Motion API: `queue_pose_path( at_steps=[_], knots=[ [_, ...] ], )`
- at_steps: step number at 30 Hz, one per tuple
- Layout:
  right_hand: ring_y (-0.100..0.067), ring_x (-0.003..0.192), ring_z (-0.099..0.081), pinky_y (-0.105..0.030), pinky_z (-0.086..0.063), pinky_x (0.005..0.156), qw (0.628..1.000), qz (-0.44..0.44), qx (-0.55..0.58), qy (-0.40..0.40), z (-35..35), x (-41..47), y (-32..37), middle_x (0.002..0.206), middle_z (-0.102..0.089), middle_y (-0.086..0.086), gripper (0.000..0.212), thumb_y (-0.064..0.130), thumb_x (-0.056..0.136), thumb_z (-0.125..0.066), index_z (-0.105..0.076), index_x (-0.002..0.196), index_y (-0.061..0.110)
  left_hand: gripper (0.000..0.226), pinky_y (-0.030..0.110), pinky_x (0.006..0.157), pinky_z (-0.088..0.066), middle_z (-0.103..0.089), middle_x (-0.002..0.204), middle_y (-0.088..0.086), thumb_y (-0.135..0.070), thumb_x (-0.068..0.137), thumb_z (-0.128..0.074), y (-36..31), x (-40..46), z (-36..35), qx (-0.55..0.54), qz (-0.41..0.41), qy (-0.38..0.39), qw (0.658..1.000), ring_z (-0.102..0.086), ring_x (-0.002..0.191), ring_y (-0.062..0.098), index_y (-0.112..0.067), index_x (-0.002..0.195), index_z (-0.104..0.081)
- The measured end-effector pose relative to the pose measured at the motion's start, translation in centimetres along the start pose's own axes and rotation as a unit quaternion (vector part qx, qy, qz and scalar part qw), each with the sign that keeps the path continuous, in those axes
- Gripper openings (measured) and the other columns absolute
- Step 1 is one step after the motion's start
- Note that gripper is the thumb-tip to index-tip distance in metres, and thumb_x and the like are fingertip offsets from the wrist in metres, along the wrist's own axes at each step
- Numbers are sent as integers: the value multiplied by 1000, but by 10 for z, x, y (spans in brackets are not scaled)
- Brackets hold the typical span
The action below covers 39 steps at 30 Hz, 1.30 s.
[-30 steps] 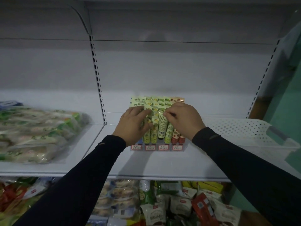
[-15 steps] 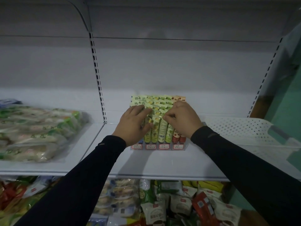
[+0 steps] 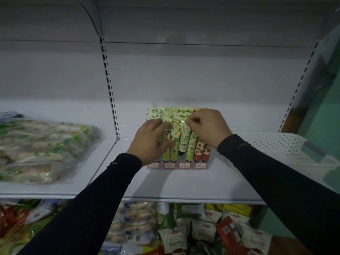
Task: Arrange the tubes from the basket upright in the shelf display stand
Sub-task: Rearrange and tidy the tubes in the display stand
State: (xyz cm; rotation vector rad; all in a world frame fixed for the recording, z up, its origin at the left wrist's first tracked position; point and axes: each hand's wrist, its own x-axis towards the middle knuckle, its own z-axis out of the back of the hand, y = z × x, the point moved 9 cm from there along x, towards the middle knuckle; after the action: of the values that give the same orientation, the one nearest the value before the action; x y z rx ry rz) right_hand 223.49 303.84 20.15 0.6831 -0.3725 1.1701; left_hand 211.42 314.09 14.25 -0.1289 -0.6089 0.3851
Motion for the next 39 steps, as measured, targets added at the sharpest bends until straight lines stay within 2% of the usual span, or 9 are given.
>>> queue_pose_path(
  at_steps=[3, 7, 14, 18, 21, 25, 30, 34, 39],
  knots=[
    [-11, 78, -58, -21, -41, 71, 1000, 6, 5, 9, 4, 1, 3, 86, -69, 0, 22, 24, 95, -57, -73, 90, 10, 64, 39, 113, -25, -44, 148, 11, -51, 87, -47, 0, 0, 0, -2, 8, 10, 1000, -33, 138, 30, -18, 143, -49],
    [-10, 72, -59, -23, -48, 70, 997, -19, 25, -69, 33, 2, 5, 77, -68, 3, 17, 22, 88, -61, -73, 79, 13, 71, 39, 116, -22, -41, 152, 8, -55, 87, -47, -3, 2, 6, -15, 14, 3, 1000, -29, 141, 26, -19, 148, -42],
    [2, 61, -56, 0, -36, 57, 982, -77, 100, -141, 68, 6, 10, 66, -63, 12, 15, 24, 82, -65, -73, 74, 15, 68, 26, 101, -33, -57, 134, -2, -51, 84, -69, -33, 11, 36, -103, 41, -68, 992, -43, 127, 16, -23, 143, -48],
    [-2, 65, -60, -15, -47, 66, 974, -102, 156, -124, 66, 8, 11, 67, -63, 14, 17, 29, 85, -65, -75, 83, 16, 49, 23, 74, -48, -63, 100, -5, -44, 88, -69, -44, 13, 39, -163, 65, -82, 981, -58, 93, 14, -26, 131, -56],
    [-9, 81, -66, -26, -52, 74, 971, -86, 210, -71, 55, 9, 12, 87, -68, 11, 27, 46, 92, -58, -71, 101, 25, 36, 8, 66, -45, -66, 103, 1, -38, 95, -61, -42, 15, 32, -227, 79, -36, 970, -60, 91, 17, -27, 129, -59],
    [-7, 84, -65, -25, -52, 72, 963, -62, 263, 8, 45, 12, 10, 101, -66, 16, 29, 42, 99, -50, -70, 109, 24, 22, 53, 86, -55, -69, 107, 11, -37, 98, -52, -41, 14, 23, -363, 77, 54, 927, -66, 99, 29, -26, 112, -65],
    [-16, 76, -63, -32, -53, 69, 931, -96, 346, 60, 35, 15, -3, 85, -68, -1, 8, 25, 94, -63, -67, 93, 18, 24, 53, 96, -51, -73, 109, -5, -20, 102, -51, -38, 11, 27, -428, 78, 63, 898, -67, 102, 17, -33, 117, -65],
    [-12, 70, -66, -27, -58, 73, 933, -79, 348, 46, 39, 16, -1, 77, -71, -3, 8, 22, 91, -68, -72, 87, 17, 24, 51, 93, -53, -73, 107, -5, -26, 101, -52, -36, 12, 27, -398, 69, 52, 914, -67, 102, 18, -36, 121, -62],
    [-5, 64, -65, -20, -56, 67, 968, -73, 239, 3, 45, 13, -6, 73, -73, 2, 13, 26, 89, -70, -77, 84, 15, 39, 25, 95, -42, -59, 125, -11, -38, 99, -52, -13, 14, 38, -187, 84, -36, 978, -54, 114, 9, -25, 136, -56]
  ],
)
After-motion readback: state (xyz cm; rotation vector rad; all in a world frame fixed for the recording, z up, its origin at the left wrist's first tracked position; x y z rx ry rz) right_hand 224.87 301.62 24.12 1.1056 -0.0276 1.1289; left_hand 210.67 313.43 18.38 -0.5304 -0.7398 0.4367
